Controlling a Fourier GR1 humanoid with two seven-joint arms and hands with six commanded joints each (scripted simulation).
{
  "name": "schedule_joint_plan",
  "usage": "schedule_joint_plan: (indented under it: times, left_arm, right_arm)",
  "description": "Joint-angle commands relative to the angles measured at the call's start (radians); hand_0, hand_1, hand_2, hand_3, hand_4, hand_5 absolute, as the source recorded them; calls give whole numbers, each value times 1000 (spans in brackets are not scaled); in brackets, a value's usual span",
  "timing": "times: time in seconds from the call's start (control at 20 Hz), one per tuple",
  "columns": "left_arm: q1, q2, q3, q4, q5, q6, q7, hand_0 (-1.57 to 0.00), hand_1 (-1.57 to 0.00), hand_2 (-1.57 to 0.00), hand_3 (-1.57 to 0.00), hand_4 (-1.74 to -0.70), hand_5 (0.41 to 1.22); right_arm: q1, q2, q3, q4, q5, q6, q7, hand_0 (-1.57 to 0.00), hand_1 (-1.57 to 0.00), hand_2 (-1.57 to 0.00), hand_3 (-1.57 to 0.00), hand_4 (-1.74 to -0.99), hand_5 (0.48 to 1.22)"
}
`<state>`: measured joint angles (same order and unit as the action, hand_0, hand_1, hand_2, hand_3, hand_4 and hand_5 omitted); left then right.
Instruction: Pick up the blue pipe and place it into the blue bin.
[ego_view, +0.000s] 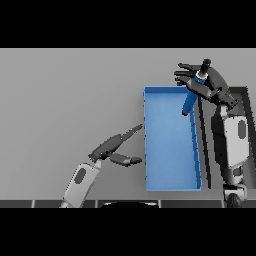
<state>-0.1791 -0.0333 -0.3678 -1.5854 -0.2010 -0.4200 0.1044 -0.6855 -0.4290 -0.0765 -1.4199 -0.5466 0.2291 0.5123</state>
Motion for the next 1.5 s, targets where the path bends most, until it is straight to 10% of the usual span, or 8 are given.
schedule_joint_plan:
  times: [0.0, 0.3, 0.55, 0.7, 0.9, 1.45]
  left_arm:
    - [-9, -2, 1, 4, -2, 1, 8, 1, 1, 1, 1, -879, 425]
    - [11, -4, -12, -13, -8, 6, -9, 1, 1, 1, 1, -888, 422]
    - [15, 12, -3, -28, 3, -4, 1, 1, 1, 1, 1, -883, 421]
    - [17, 5, -15, -24, -7, -2, 11, 1, 1, 1, 1, -878, 422]
    - [12, 10, -6, -30, 0, -3, 16, 1, 1, 1, 1, -879, 430]
    - [26, 8, -13, -37, -1, -1, 12, 1, 1, 1, 1, -887, 429]
  right_arm:
    - [40, 8, 8, -19, 18, -22, 19, -1571, -1571, -1571, -1571, -1741, 1221]
    - [191, -11, 102, -77, 97, -176, 97, -1571, -1571, -1571, -1521, -1741, 1221]
    - [223, -113, 286, -18, 88, -324, 93, -1571, -1548, -1571, -847, -1741, 1221]
    - [167, -217, 466, 82, -20, -407, 97, -937, -855, -856, -504, -1503, 1221]
    - [65, -361, 729, 104, -189, -373, 97, -383, -350, -350, -206, -1219, 1137]
    - [13, -426, 871, 89, -126, -310, 98, -32, -29, -29, -17, -1038, 734]
